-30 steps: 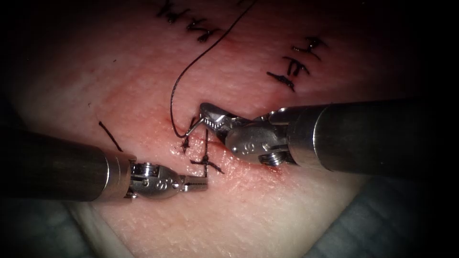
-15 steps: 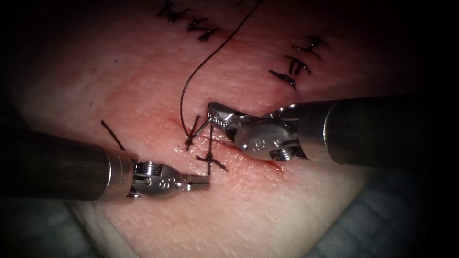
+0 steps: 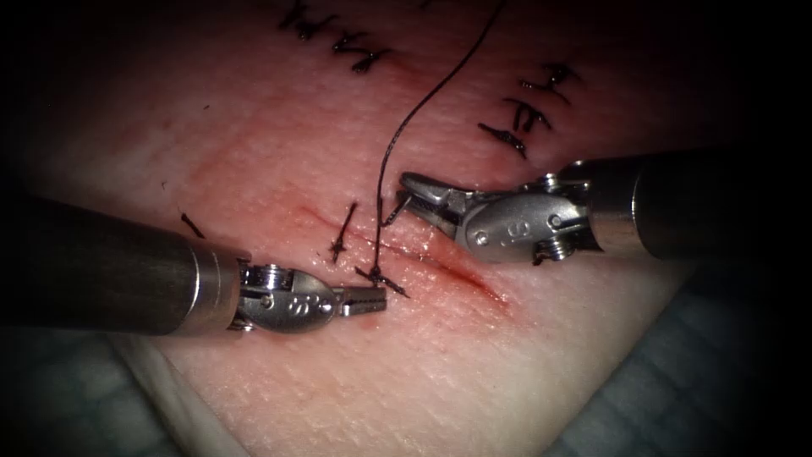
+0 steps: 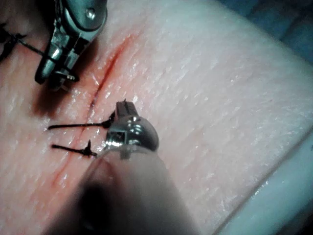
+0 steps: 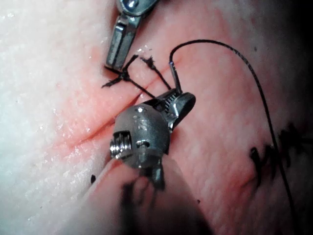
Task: Wound Closure
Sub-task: Throw the needle through the top half of the cut with the right needle driver
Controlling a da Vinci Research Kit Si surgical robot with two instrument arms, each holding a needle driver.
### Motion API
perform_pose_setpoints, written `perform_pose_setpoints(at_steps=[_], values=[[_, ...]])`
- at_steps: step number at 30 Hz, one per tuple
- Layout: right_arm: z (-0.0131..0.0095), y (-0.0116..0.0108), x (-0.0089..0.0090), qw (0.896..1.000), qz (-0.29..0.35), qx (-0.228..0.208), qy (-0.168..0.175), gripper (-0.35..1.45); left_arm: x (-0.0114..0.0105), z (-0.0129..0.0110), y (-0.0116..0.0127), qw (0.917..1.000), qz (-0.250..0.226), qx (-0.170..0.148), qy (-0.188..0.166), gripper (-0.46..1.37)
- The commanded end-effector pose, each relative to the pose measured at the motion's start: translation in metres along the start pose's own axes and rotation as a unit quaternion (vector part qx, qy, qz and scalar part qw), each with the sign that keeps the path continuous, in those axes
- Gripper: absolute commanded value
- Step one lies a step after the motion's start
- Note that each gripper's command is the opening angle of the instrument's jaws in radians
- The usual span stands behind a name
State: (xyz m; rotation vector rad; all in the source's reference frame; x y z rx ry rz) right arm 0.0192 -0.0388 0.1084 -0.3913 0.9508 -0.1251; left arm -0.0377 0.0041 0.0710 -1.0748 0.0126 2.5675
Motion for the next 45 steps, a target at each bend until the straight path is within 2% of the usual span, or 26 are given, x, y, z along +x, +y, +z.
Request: perform_pose_setpoints(at_steps=[1,8,16,32,41,45], values=[[0.0,0.0001,0.0002,1.0,0.001,0.0,0.0,-0.35,-0.0001,0.0004,0.0,1.0,-0.001,-0.001,0.0,-0.35],[-0.0003,0.0005,0.0011,1.0,-0.005,-0.001,0.001,-0.35,-0.0011,0.0025,-0.0008,1.0,0.005,-0.008,-0.001,-0.35],[-0.0004,0.0004,0.0015,0.999,-0.041,-0.004,0.001,-0.35,-0.0041,0.005,-0.0012,0.9996,-0.006,-0.025,-0.008,-0.35],[-0.0003,0.0007,0.0023,0.998,-0.062,-0.022,0.001,-0.35,-0.0105,0.0062,0.003,0.9958,-0.027,-0.065,-0.059,-0.35],[-0.0006,0.0017,0.0023,0.998,-0.049,-0.03,0.005,-0.35,-0.0107,0.0059,0.0028,0.9953,-0.029,-0.069,-0.061,-0.35],[-0.0002,0.001,0.0018,0.999,-0.032,-0.031,0.006,-0.35,-0.0103,0.0056,0.0027,0.9954,-0.03,-0.068,-0.06,-0.35]])
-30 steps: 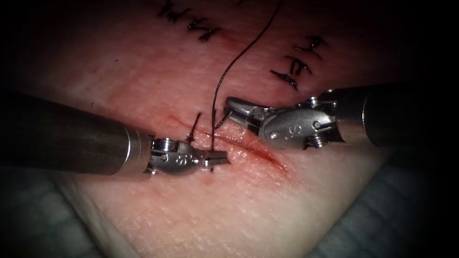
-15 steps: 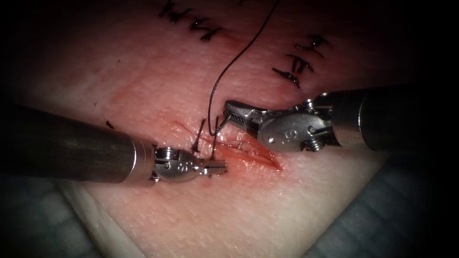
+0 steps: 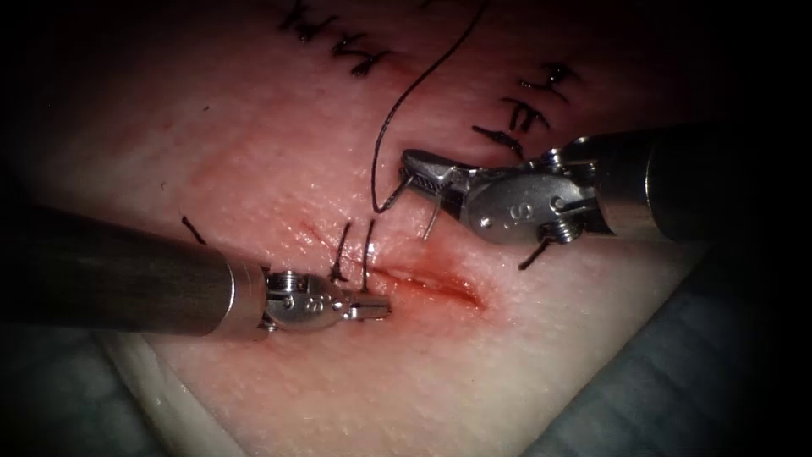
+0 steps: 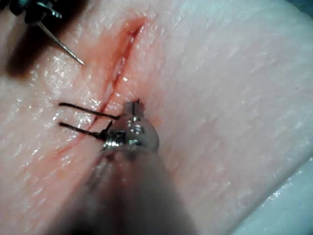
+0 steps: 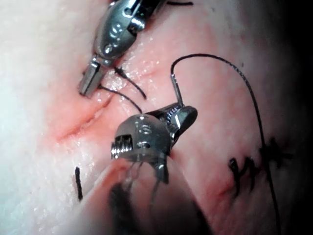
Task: Wound Closure
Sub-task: Throw the needle through the top half of the cut with the right needle driver
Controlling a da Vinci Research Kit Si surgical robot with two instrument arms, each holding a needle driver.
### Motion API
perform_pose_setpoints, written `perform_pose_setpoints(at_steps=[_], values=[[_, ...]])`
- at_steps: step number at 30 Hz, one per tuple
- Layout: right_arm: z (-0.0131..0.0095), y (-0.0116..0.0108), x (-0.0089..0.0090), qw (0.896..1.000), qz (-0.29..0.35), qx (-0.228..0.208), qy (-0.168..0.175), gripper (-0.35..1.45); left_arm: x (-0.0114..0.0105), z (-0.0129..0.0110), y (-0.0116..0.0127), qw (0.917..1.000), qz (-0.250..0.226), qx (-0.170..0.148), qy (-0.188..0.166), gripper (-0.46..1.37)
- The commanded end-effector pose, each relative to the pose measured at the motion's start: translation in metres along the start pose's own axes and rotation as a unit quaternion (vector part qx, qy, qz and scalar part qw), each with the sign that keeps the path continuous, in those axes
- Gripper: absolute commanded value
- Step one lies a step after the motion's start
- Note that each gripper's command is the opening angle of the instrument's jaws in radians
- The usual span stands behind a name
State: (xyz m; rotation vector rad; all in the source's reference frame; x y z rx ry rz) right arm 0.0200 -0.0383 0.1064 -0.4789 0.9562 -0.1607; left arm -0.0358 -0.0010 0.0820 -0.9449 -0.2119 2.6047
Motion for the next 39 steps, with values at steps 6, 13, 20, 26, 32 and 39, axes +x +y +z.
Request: perform_pose_setpoints(at_steps=[6,13,20,26,32,39], values=[[0.0004,-0.0017,-0.0004,1.0,0.009,0.011,-0.003,-0.35,0.0007,-0.0009,0.0,1.0,-0.005,-0.006,0.002,-0.35],[0.0006,-0.0033,0.0002,0.999,0.023,0.022,0.003,-0.35,0.0011,-0.0012,-0.0004,0.9999,-0.004,-0.006,0.007,-0.35],[0.0005,-0.0053,0.0003,0.999,0.046,0.027,0.007,-0.35,0.0011,-0.0013,-0.0004,0.9999,-0.004,-0.006,0.007,-0.35],[0.0005,-0.0057,0.0001,0.997,0.07,0.031,0.01,-0.35,0.001,-0.0013,-0.0004,0.9999,-0.004,-0.006,0.007,-0.35],[0.0006,-0.0047,-0.0009,0.992,0.117,0.036,0.02,-0.35,0.0009,-0.0015,-0.0003,0.9999,-0.003,-0.006,0.007,-0.35],[0.0007,-0.001,-0.0025,0.977,0.207,0.02,0.05,-0.35,0.0007,-0.0016,-0.0002,1.0,-0.003,-0.006,0.007,-0.35]])
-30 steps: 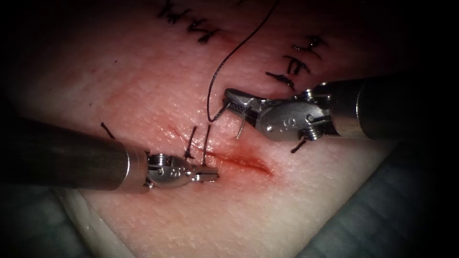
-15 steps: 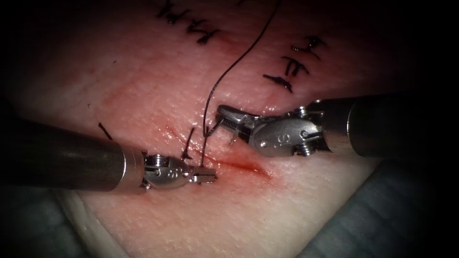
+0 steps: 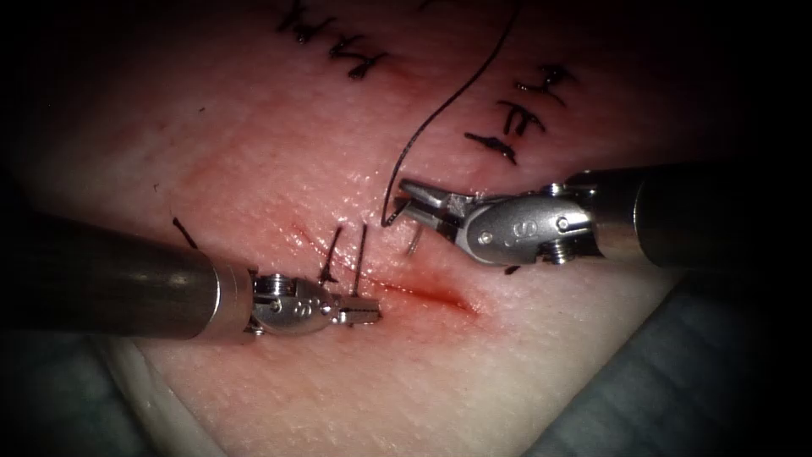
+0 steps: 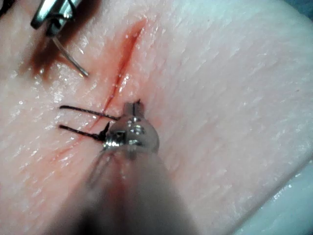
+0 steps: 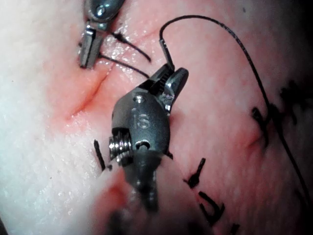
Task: Wound Closure
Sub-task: Throw the needle through the top half of the cut with the right needle driver
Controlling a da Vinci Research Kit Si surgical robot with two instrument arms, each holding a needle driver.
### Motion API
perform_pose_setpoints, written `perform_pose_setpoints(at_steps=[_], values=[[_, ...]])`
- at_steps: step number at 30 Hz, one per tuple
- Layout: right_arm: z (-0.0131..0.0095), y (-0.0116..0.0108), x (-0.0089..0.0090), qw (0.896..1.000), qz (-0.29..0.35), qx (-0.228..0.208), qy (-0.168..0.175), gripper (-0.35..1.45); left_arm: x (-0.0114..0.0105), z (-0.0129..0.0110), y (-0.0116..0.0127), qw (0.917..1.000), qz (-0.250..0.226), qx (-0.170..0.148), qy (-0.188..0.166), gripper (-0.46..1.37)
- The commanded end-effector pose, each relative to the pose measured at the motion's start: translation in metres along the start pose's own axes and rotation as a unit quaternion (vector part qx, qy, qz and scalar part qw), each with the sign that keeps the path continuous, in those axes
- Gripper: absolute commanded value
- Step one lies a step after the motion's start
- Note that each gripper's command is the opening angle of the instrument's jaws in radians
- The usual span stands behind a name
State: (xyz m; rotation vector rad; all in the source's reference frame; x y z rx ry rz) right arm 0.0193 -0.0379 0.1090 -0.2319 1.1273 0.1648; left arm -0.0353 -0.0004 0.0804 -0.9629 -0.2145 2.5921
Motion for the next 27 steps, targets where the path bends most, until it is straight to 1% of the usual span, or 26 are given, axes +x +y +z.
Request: perform_pose_setpoints(at_steps=[1,5,6,8,9,12,16,19,20,21,22,24,27], values=[[0.0,0.0,-0.0003,1.0,0.017,0.001,0.003,-0.35,0.0,0.0,0.0,1.0,0.0,-0.004,0.0,-0.35],[0.0005,0.0007,-0.0014,0.997,0.076,0.009,0.017,-0.35,-0.0001,-0.0001,0.0,1.0,0.001,-0.004,-0.001,-0.35],[0.0007,0.0007,-0.0021,0.995,0.097,0.013,0.02,-0.35,-0.0001,-0.0002,0.0,1.0,0.001,-0.004,-0.001,-0.35],[0.001,0.0008,-0.0028,0.992,0.124,0.017,0.023,-0.35,-0.0001,-0.0002,0.0,1.0,0.001,-0.004,-0.001,-0.35],[0.0011,0.0009,-0.0034,0.989,0.147,0.019,0.023,-0.35,-0.0001,-0.0002,0.0001,1.0,0.001,-0.004,-0.001,-0.35],[0.0013,0.0014,-0.0041,0.985,0.17,0.014,0.02,-0.35,-0.0001,-0.0002,0.0001,1.0,0.001,-0.004,-0.001,-0.35],[0.0013,0.0025,-0.0038,0.984,0.175,0.009,0.02,-0.35,0.0,-0.0002,0.0002,1.0,0.001,-0.003,-0.001,-0.35],[0.0011,0.0034,-0.0029,0.983,0.18,0.006,0.024,-0.35,0.0,-0.0003,0.0002,1.0,0.001,-0.003,-0.001,-0.35],[0.001,0.0035,-0.0027,0.984,0.175,0.004,0.021,-0.35,0.0,-0.0003,0.0002,1.0,0.001,-0.003,-0.001,-0.35],[0.0009,0.0039,-0.0023,0.987,0.158,-0.001,0.017,-0.35,0.0,-0.0003,0.0002,1.0,0.001,-0.003,-0.001,-0.35],[0.0009,0.004,-0.0023,0.988,0.156,-0.002,0.015,-0.35,0.0,-0.0003,0.0002,1.0,0.001,-0.003,-0.001,-0.35],[0.0006,0.0046,-0.0018,0.992,0.128,-0.012,0.002,-0.35,0.0,-0.0002,0.0003,1.0,0.001,-0.003,-0.001,-0.35],[0.0004,0.0051,-0.0017,0.993,0.116,-0.021,0.004,-0.35,0.0,-0.0002,0.0003,1.0,0.001,-0.003,-0.001,-0.35]])
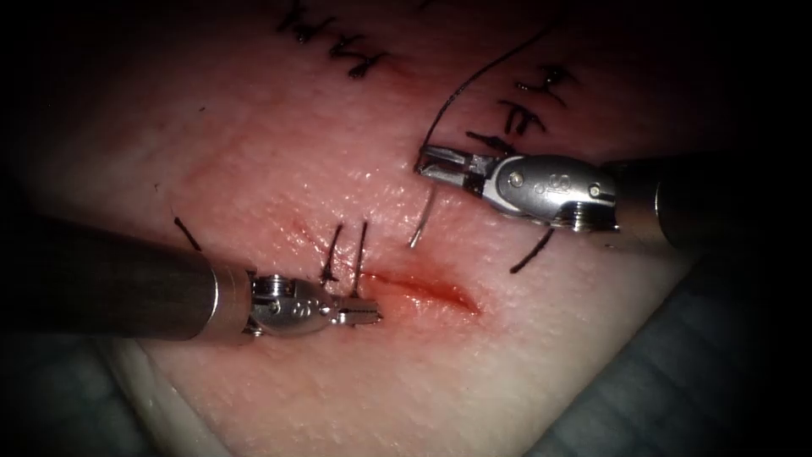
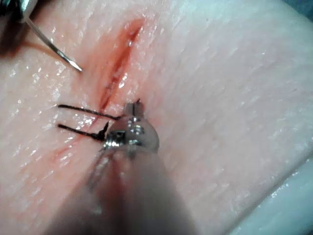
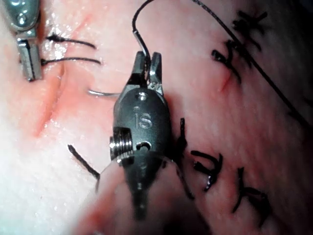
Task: Wound Closure
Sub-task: Throw the needle through the top half of the cut with the right needle driver
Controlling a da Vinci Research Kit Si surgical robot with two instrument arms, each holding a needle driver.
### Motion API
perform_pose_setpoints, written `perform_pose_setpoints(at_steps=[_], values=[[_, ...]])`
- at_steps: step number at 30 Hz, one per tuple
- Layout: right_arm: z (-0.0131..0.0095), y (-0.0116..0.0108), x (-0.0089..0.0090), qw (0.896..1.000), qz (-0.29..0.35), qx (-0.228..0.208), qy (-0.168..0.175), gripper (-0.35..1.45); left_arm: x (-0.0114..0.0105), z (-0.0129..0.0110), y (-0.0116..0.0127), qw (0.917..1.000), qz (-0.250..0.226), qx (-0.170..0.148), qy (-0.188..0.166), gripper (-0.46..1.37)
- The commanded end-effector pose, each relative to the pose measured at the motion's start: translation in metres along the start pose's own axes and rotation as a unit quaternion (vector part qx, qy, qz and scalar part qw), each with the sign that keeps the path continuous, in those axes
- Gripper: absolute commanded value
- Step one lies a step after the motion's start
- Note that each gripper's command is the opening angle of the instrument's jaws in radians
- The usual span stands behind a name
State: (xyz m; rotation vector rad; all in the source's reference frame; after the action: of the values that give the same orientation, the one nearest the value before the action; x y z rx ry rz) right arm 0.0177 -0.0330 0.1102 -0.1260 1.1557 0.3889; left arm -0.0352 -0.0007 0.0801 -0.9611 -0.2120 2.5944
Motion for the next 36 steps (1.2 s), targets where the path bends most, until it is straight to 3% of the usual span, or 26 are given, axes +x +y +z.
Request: perform_pose_setpoints(at_steps=[1,8,12,21,25,29,36], values=[[0.0,0.0002,0.0,1.0,-0.001,-0.006,0.004,-0.35,-0.0001,0.0001,0.0,1.0,0.0,-0.004,0.0,-0.35],[0.0003,0.0002,-0.0001,1.0,-0.01,-0.013,0.011,-0.35,0.0,0.0002,0.0,1.0,0.003,-0.004,0.0,-0.35],[0.0008,-0.0003,-0.0002,1.0,-0.01,0.005,0.007,-0.35,0.0002,0.0002,-0.0002,1.0,0.002,-0.004,0.0,-0.35],[0.0032,-0.0024,-0.0012,0.996,0.077,0.054,-0.004,-0.35,0.0003,0.0002,-0.0004,1.0,0.001,-0.005,0.0,-0.35],[0.0039,-0.0032,-0.0022,0.986,0.147,0.07,-0.025,-0.35,0.0003,0.0002,-0.0004,1.0,0.005,-0.005,0.0,-0.35],[0.004,-0.0037,-0.0026,0.97,0.23,0.073,-0.035,-0.35,0.0003,0.0002,-0.0004,1.0,0.004,-0.005,0.0,-0.35],[0.0037,-0.0049,-0.0017,0.956,0.273,0.079,-0.07,-0.35,0.0004,0.0002,-0.0004,1.0,0.004,-0.005,0.0,-0.35]])
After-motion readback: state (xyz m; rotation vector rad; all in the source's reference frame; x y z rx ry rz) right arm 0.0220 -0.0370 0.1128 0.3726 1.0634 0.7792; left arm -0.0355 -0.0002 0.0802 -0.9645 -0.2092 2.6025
